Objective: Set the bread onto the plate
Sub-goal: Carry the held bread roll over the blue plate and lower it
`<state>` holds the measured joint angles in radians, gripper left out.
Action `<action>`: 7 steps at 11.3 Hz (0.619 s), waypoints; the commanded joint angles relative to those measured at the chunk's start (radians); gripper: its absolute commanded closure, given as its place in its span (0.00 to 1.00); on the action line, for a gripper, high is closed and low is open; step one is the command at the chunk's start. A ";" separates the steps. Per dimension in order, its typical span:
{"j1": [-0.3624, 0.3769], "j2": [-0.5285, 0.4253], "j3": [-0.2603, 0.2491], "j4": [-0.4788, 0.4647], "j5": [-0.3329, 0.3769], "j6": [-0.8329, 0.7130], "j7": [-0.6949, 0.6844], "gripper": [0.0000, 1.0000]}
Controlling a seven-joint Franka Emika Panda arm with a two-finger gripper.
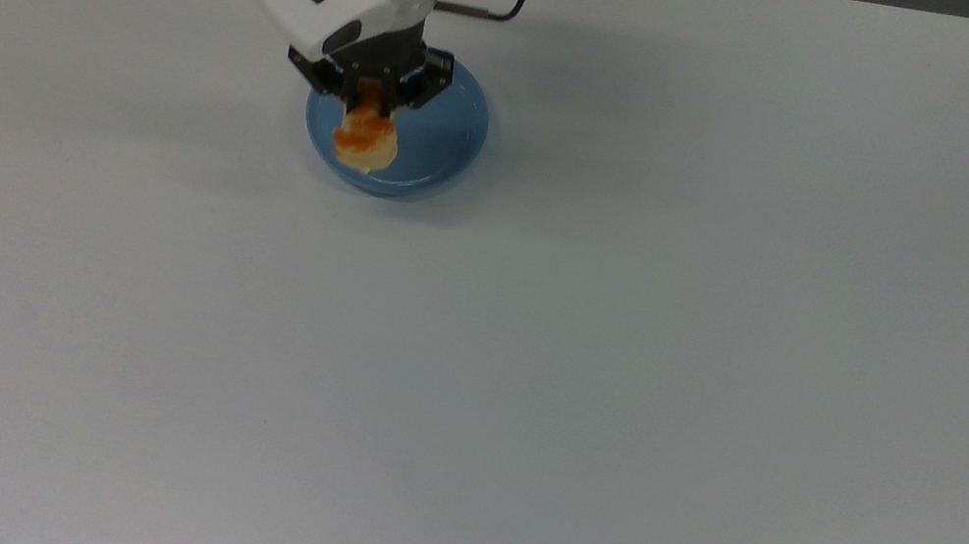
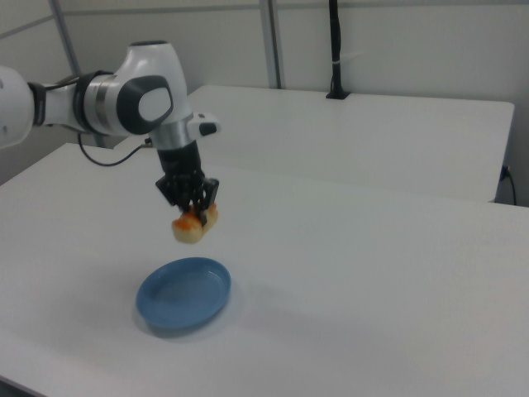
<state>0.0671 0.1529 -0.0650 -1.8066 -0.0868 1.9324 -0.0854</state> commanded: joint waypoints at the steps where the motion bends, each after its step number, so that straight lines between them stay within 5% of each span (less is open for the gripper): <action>1: 0.010 -0.065 -0.006 -0.190 0.015 0.025 -0.028 0.71; 4: 0.016 -0.024 -0.006 -0.252 0.002 0.036 -0.033 0.68; 6: 0.016 0.011 -0.006 -0.255 0.004 0.072 -0.022 0.45; 7: 0.016 0.019 -0.004 -0.255 0.004 0.086 -0.019 0.16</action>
<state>0.0709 0.1596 -0.0634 -2.0484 -0.0869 1.9693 -0.0945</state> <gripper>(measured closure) 0.581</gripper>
